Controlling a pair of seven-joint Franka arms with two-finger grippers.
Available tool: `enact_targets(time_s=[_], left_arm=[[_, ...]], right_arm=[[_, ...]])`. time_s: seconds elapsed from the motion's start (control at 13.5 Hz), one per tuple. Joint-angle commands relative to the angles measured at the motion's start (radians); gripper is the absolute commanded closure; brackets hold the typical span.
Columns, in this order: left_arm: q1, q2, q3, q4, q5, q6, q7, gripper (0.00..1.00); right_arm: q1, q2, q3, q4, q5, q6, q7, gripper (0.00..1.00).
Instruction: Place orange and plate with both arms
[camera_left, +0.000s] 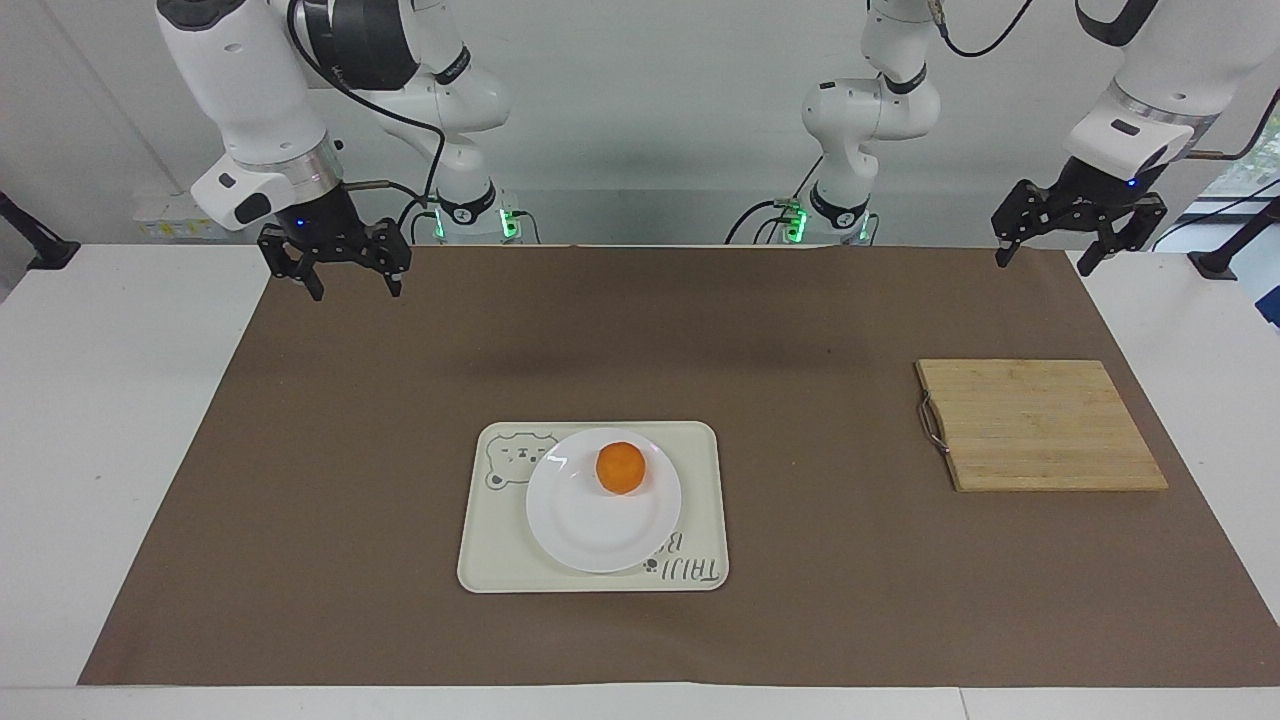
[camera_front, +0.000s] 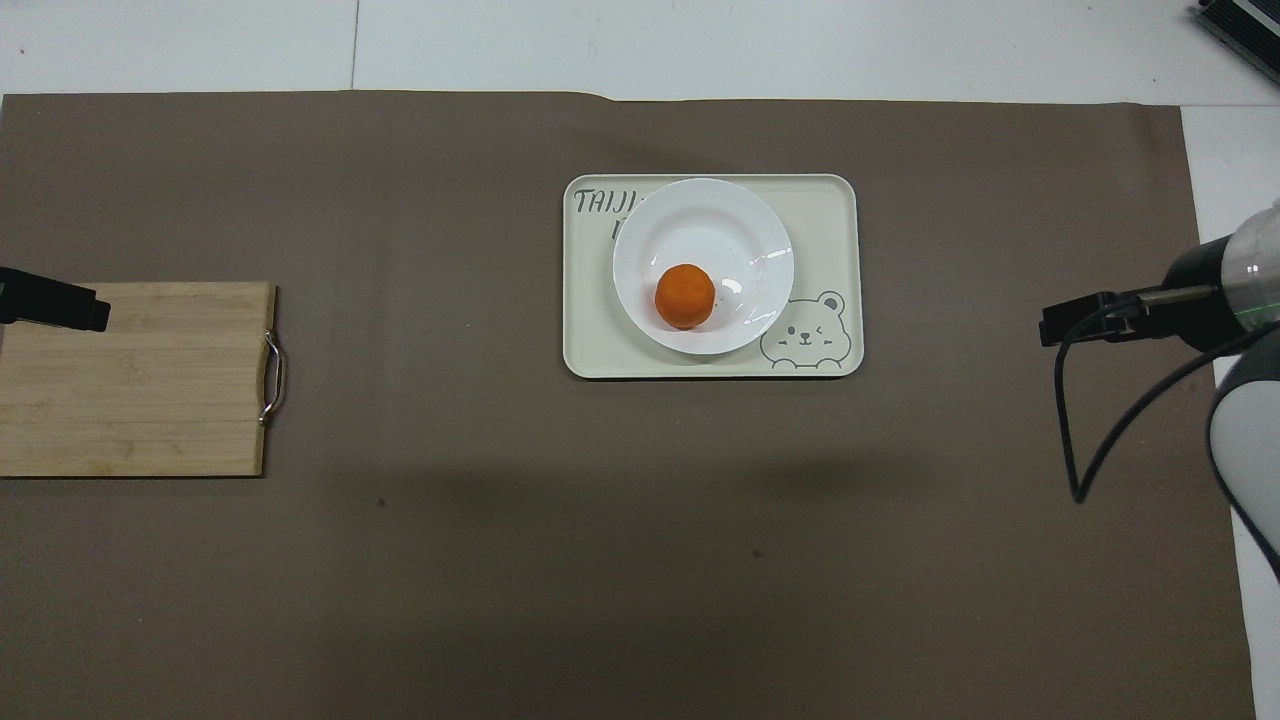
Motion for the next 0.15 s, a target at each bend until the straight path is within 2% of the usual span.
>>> enact_targets(time_s=[0.0,0.07], left_arm=[[0.010,-0.028,-0.009,-0.031,0.007,0.009,-0.009,0.00],[0.010,-0.028,-0.009,-0.031,0.007,0.009,-0.009,0.00]], right_arm=[[-0.010,-0.024,0.009,-0.023,-0.014,-0.008,0.027,0.00],[-0.012,-0.024,0.007,-0.023,-0.013,-0.008,0.028,0.00]])
